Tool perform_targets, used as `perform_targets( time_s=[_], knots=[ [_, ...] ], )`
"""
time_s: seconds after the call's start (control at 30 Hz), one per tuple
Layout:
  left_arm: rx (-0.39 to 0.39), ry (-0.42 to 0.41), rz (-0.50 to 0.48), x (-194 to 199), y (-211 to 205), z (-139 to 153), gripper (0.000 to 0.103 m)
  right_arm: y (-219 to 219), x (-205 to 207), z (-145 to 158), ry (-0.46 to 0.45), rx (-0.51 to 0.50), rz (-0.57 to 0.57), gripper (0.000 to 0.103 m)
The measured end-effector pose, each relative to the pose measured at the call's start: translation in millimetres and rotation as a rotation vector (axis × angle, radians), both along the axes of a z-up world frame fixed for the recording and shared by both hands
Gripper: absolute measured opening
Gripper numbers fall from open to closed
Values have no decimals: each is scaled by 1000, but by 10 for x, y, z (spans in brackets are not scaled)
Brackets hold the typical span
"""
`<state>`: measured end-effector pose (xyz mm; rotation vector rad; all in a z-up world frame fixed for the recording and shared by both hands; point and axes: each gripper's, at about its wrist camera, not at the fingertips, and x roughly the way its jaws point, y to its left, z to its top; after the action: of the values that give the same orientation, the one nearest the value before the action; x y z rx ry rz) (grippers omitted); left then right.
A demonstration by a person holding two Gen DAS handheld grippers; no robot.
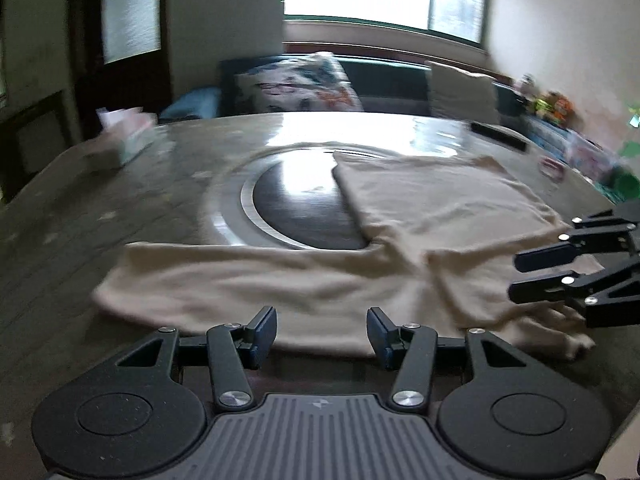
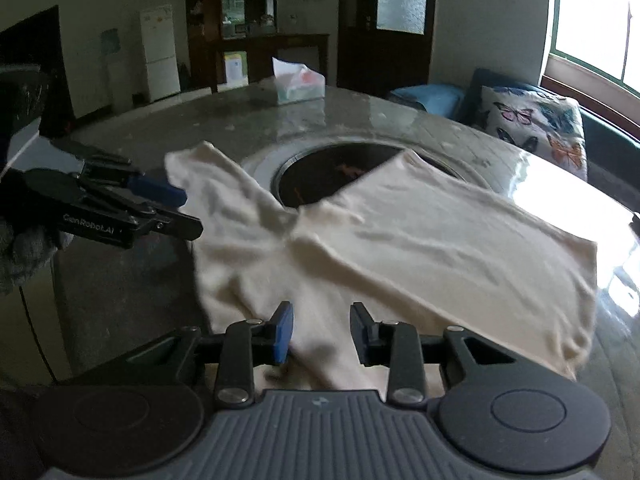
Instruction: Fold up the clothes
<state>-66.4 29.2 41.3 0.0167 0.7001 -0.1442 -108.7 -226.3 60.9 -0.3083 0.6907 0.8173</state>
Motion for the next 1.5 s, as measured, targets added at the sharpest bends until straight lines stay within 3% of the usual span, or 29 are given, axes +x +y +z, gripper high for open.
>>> perform_targets(
  time_s=[0.43, 0.8, 0.9, 0.97, 1.07, 1.2, 1.5],
  knots=[
    [-28, 18, 308, 131, 902, -5, 53, 519, 247, -117, 19, 11, 41, 32],
    [-45, 49, 406, 297, 1084, -114, 50, 406, 153, -24, 15, 34, 57, 32],
    [-49, 43, 400, 311, 1079, -110, 35, 333, 123, 65, -5, 53, 49, 32],
    [-61, 40, 393, 318, 1079, -107, 17, 273, 110, 107, -8, 66, 39, 32],
    [-89, 22, 380, 310, 1040, -32, 6, 160, 91, 127, -4, 80, 12, 32],
    [-103, -45, 312, 247, 825, 241, 5, -25, 78, 137, 3, 96, -35, 32],
    [-142, -184, -13, 252, -217, 923, 5, -585, 111, 103, 28, 167, -199, 32]
  ],
)
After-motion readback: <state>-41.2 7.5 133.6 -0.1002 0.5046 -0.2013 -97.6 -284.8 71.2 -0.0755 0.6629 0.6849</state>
